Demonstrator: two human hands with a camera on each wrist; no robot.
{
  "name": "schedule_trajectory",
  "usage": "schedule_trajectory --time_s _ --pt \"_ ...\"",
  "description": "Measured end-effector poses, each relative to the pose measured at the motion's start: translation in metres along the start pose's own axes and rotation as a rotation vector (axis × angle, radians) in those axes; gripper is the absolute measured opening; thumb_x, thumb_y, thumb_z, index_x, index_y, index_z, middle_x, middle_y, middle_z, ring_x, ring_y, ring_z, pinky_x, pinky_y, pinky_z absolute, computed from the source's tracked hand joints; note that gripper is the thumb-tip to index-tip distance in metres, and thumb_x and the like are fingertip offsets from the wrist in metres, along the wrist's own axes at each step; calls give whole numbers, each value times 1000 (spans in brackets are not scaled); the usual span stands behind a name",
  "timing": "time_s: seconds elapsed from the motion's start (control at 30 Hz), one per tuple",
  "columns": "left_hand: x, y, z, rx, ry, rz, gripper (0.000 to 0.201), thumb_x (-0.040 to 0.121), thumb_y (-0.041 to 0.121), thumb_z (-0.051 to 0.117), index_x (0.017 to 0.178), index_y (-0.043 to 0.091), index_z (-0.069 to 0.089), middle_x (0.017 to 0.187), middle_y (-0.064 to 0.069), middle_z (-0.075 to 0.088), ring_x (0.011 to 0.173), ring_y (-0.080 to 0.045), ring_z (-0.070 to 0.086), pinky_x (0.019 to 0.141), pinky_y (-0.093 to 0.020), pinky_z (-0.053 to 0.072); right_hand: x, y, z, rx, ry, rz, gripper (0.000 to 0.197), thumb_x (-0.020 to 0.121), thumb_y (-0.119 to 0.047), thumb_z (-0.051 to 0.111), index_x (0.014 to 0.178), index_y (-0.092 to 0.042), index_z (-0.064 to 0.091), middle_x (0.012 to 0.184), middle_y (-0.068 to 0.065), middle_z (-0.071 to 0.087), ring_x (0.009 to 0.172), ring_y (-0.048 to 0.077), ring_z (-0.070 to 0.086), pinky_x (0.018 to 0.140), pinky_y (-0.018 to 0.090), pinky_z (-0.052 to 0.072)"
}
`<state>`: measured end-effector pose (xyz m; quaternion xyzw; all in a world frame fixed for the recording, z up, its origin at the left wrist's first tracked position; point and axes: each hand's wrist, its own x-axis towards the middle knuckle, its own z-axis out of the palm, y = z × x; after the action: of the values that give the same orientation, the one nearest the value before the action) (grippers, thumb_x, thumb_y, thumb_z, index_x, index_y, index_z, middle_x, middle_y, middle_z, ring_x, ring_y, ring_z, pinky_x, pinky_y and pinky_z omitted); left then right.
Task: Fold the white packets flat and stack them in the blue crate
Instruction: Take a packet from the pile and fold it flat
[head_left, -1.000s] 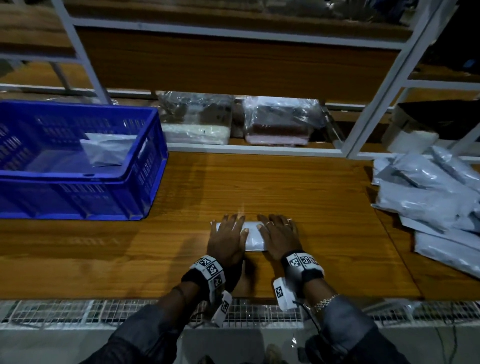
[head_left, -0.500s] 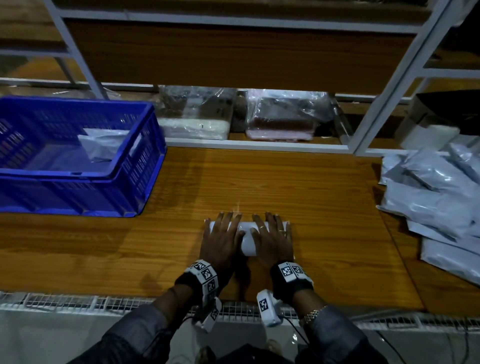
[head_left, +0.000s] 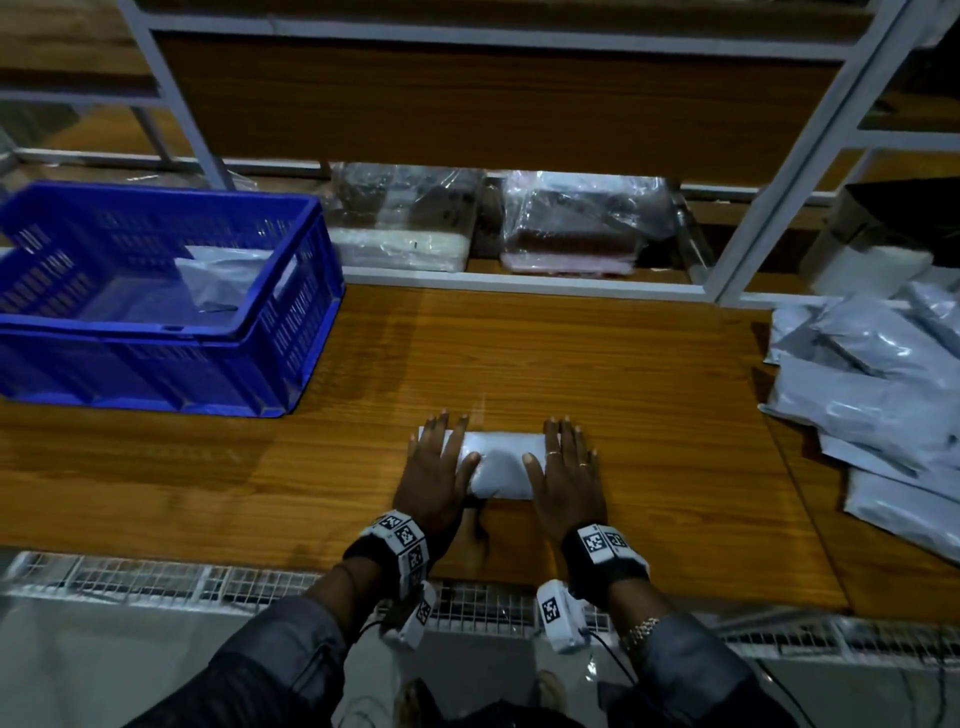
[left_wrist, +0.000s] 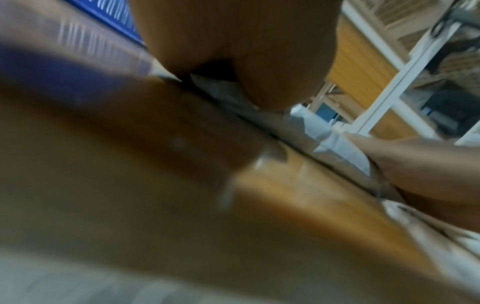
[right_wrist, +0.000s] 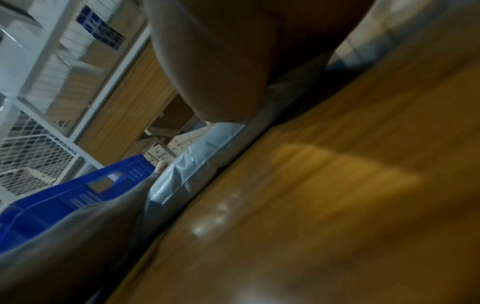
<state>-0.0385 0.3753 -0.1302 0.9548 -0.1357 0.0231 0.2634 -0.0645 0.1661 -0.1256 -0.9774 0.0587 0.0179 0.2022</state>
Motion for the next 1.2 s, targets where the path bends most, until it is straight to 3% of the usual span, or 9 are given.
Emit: schedule_trajectory --time_s 0.2,0.3,0.4,0.47,0.53,0.7,0.83,1.0,1.2 --pt "11 -6 -5 145 -112 31 72 101 57 13 157 15 31 161 -20 29 148 -39 28 118 -63 22 5 -7 -15 -110 -107 24 71 103 -59 12 162 -20 5 169 4 -1 156 23 -4 124 49 -8" --pt "14 14 -13 159 -149 85 71 101 53 15 155 12 35 160 -18 35 148 -36 32 117 -62 23 13 -22 -19 -138 -96 -54 62 106 -53 18 162 -26 9 169 4 0 156 25 -4 123 51 -8" --pt "15 19 -2 176 -154 184 60 109 36 18 142 0 53 144 -23 54 133 -42 52 98 -69 44 19 -37 -10 -160 -129 -96 58 108 -47 22 161 -30 9 170 5 1 156 25 -2 124 52 -4" --pt "16 18 5 176 -107 153 52 106 29 28 137 1 59 138 -21 60 128 -40 57 95 -66 48 19 -39 -3 -198 -101 -83 59 107 -48 24 161 -31 8 169 5 1 156 25 0 124 53 -3" --pt "15 20 8 199 -37 142 51 102 30 34 139 6 58 142 -17 58 132 -35 55 101 -65 44 17 -38 1 -222 -61 -74 60 106 -50 28 161 -32 13 169 8 8 155 28 6 122 55 -1" --pt "10 22 12 254 -52 129 55 101 35 30 148 13 49 151 -12 49 141 -32 45 110 -64 34 16 -37 13 -224 -30 -58 59 101 -49 37 155 -28 36 161 15 33 149 35 29 119 62 12" --pt "19 17 12 183 -147 89 58 104 42 25 145 13 53 147 -15 54 135 -35 52 104 -64 41 16 -34 3 -215 -72 -78 59 106 -51 24 161 -32 12 169 9 8 155 29 6 123 57 -1" --pt "16 -2 2 113 -139 -59 74 98 60 12 162 24 14 169 -8 12 155 -29 10 122 -57 6 13 -10 -13 -127 -80 37 67 102 -64 13 161 -34 2 169 6 -6 155 25 -8 123 53 -8" --pt "9 -5 4 98 -54 -53 75 95 62 10 160 27 25 166 -13 23 153 -34 17 120 -62 12 12 -3 -12 -27 -121 62 69 101 -66 18 161 -37 3 169 6 -12 155 25 -12 123 48 -10"
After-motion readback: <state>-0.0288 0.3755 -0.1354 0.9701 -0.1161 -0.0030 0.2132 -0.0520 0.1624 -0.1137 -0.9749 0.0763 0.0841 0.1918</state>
